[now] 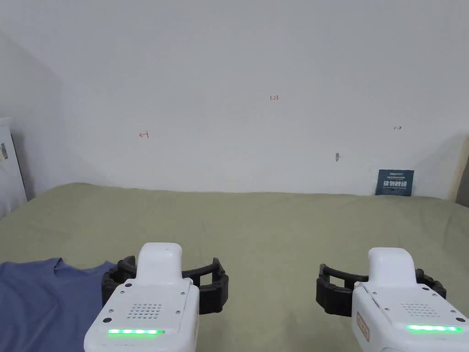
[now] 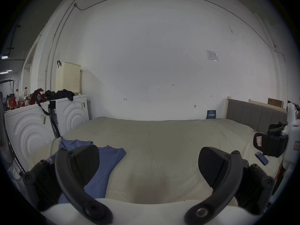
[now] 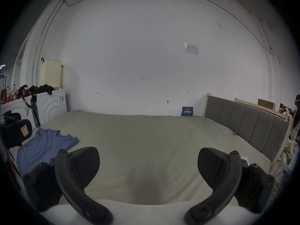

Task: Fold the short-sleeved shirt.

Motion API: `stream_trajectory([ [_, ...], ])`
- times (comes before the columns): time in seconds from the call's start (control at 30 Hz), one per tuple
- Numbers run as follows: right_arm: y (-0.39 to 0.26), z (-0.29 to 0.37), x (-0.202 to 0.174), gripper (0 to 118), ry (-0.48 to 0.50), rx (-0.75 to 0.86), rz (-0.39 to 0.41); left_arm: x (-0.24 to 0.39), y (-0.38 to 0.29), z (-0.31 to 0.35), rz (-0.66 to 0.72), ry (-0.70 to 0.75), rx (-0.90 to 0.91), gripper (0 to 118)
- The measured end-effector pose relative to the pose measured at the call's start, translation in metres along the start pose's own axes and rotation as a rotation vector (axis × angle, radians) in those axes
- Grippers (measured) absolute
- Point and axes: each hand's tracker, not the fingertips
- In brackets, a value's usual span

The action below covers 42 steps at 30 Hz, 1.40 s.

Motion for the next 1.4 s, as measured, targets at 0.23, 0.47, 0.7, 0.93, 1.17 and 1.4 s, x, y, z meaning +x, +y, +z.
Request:
stream_trajectory([
  [0.23,-0.006,-0.002,-0.006,2,-0.049,-0.048,0.083,0.009,-0.014,-0.006,-0.104,0.047,0.0,0],
  [0.47,0.001,0.0,-0.014,2,0.018,-0.091,0.022,-0.022,-0.02,-0.003,-0.066,0.064,-0.079,0],
  [0.7,0.025,0.001,-0.111,2,0.288,-0.069,0.056,-0.118,0.005,0.061,0.011,0.331,-0.054,0],
  [0.93,0.03,0.015,-0.223,2,0.57,-0.065,0.099,-0.189,0.007,0.13,0.024,0.555,-0.059,0],
  [1.17,0.024,0.035,-0.274,2,0.715,-0.054,0.128,-0.222,-0.005,0.162,0.054,0.645,-0.096,0],
  [1.4,0.019,0.025,-0.262,2,0.697,-0.076,0.123,-0.22,-0.015,0.141,0.087,0.559,-0.133,0],
])
